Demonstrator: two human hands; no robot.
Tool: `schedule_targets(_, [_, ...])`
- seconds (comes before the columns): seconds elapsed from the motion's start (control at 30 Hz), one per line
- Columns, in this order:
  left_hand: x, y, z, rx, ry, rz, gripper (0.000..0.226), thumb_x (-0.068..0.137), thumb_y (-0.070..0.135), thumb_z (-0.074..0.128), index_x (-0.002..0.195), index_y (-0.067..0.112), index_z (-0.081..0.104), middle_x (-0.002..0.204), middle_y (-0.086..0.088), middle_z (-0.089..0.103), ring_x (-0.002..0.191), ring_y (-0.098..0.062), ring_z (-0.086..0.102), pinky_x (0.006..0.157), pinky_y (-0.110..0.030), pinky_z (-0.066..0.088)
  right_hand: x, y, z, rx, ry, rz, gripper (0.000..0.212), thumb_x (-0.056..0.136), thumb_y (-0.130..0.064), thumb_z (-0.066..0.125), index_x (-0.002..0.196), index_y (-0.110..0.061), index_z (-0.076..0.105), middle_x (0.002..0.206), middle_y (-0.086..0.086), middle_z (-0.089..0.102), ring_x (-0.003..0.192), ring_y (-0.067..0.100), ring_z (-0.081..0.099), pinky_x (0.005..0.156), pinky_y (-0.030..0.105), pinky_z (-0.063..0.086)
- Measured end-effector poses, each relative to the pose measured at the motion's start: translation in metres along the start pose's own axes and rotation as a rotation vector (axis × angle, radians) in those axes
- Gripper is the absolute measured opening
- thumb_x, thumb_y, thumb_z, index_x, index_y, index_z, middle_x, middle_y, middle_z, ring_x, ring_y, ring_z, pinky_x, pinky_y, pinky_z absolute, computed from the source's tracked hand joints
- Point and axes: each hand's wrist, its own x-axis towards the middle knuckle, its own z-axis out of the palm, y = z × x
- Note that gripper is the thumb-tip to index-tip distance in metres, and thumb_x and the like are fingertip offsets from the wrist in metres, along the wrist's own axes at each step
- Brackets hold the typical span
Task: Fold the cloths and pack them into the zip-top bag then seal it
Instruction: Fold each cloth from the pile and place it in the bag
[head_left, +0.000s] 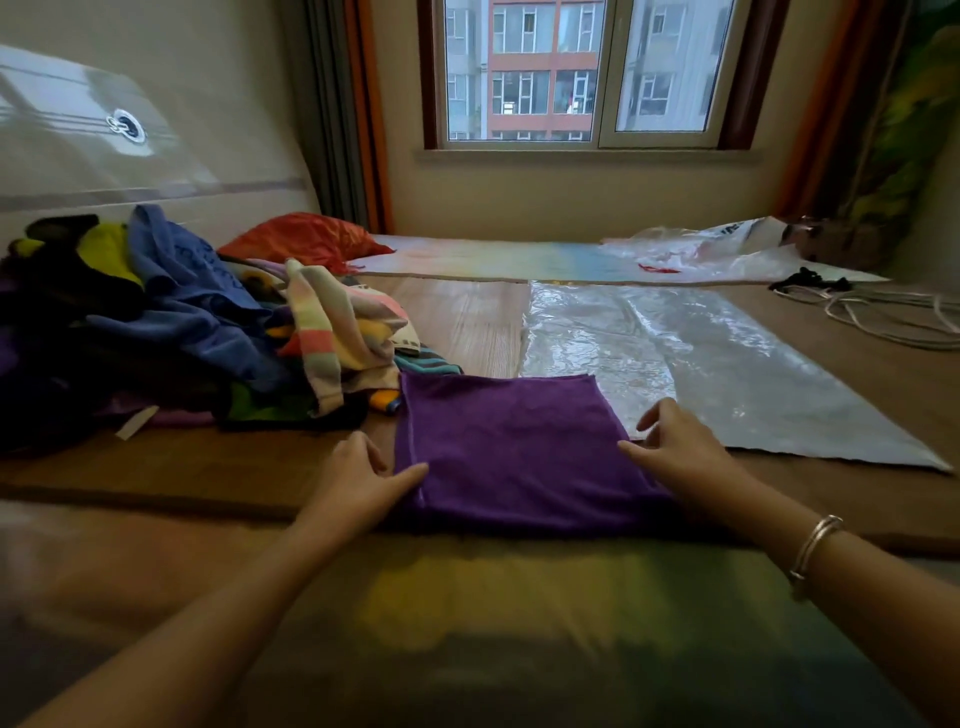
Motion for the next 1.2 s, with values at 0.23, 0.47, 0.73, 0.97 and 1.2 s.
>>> schedule_targets(0.23, [-0.052,0.011,0.001,0.086,0.045,0.036,0.039,0.075,0.040,0.075,0.089,0.015,0.048,0.087,-0.003,0.054,0.073,-0.015,0.051,0.053,-0.027,0.035,-0.055,-0.004,-0.015,0.096,-0.199,0.070,0.024,0.088,-0.027,0.066,0.096,-0.012,0.049,0.087,0.005,0.058,0.072,0.013,0.053,0.056,0.023,0.039])
schedule_targets(0.47, [-0.064,0.000,-0.019,-0.095,0.012,0.003,0.009,0.088,0.014,0.065,0.084,0.012,0.057,0.088,-0.007,0.061,0.082,-0.021,0.059,0.071,-0.034,0.049,-0.076,-0.010,-0.023,0.466,-0.051,0.100,0.009,0.089,-0.007,0.061,0.087,-0.011,0.053,0.094,0.017,0.059,0.080,0.022,0.057,0.061,0.026,0.045])
schedule_targets(0.73, [-0.063,0.012,-0.055,-0.967,0.037,-0.099,0.012,0.099,0.011,0.046,0.108,0.014,0.054,0.098,-0.008,0.065,0.089,-0.021,0.065,0.068,-0.033,0.055,-0.076,-0.018,-0.033,0.530,0.020,0.052,0.009,0.094,-0.006,0.054,0.093,-0.006,0.062,0.083,0.014,0.061,0.068,0.019,0.059,0.062,0.024,0.046])
schedule_targets(0.97, [-0.077,-0.009,-0.041,-0.247,-0.008,0.128,0.008,0.098,0.012,0.048,0.094,0.020,0.049,0.092,-0.006,0.057,0.085,-0.023,0.059,0.071,-0.038,0.053,-0.096,-0.001,-0.023,0.288,-0.291,-0.113,0.022,0.081,-0.014,0.074,0.101,-0.012,0.064,0.099,0.004,0.066,0.094,0.016,0.062,0.083,0.024,0.050])
schedule_targets(1.2, [-0.092,-0.025,-0.045,-0.186,-0.213,0.317,0.043,0.081,-0.016,0.050,0.099,0.023,0.048,0.100,-0.006,0.058,0.096,-0.017,0.060,0.076,-0.022,0.049,-0.106,0.012,-0.014,-0.186,-0.066,-0.356,0.033,0.071,-0.002,0.060,0.092,-0.028,0.058,0.099,0.001,0.059,0.099,0.021,0.054,0.088,0.036,0.045])
